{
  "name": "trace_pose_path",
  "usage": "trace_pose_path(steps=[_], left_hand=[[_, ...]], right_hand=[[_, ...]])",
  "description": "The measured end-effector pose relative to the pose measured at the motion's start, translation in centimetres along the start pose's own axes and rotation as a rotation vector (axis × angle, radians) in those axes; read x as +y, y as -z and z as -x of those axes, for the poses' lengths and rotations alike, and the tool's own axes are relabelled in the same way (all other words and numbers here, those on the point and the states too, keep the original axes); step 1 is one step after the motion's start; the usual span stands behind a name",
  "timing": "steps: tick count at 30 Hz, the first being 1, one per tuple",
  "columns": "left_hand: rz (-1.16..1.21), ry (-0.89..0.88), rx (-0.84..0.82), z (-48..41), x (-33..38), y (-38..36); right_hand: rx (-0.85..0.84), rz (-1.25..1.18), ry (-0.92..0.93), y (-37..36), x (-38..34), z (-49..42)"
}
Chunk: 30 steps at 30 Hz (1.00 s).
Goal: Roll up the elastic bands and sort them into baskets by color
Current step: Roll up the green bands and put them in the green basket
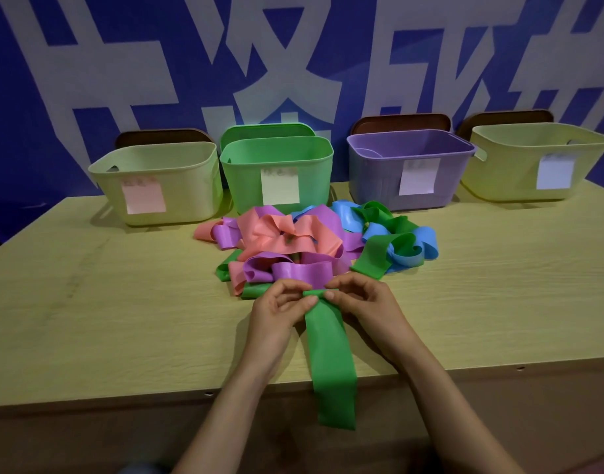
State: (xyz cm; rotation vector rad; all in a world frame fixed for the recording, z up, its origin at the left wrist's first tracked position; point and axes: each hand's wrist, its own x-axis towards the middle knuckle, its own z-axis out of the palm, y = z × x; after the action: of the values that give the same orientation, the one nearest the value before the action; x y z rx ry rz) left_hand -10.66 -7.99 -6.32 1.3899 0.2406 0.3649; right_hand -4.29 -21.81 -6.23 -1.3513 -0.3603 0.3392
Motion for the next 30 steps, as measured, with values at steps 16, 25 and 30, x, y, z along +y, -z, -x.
trace_pose_path(steps=[16, 25, 30], left_hand=[[0.007, 0.081, -0.025, -0.21, 0.23, -0.35], [0.076, 0.029, 0.017, -0.11, 0.18, -0.10], [0.053, 0.015, 0.025, -0.15, -0.18, 0.07]], right_hand=[[0.037, -0.031, 0.043, 0.11, -0.30, 0.13], [-0.016, -0.018, -0.022, 0.24, 0.14, 0.03], [-0.030, 0.022, 0.026, -0.02, -0.03, -0.10]])
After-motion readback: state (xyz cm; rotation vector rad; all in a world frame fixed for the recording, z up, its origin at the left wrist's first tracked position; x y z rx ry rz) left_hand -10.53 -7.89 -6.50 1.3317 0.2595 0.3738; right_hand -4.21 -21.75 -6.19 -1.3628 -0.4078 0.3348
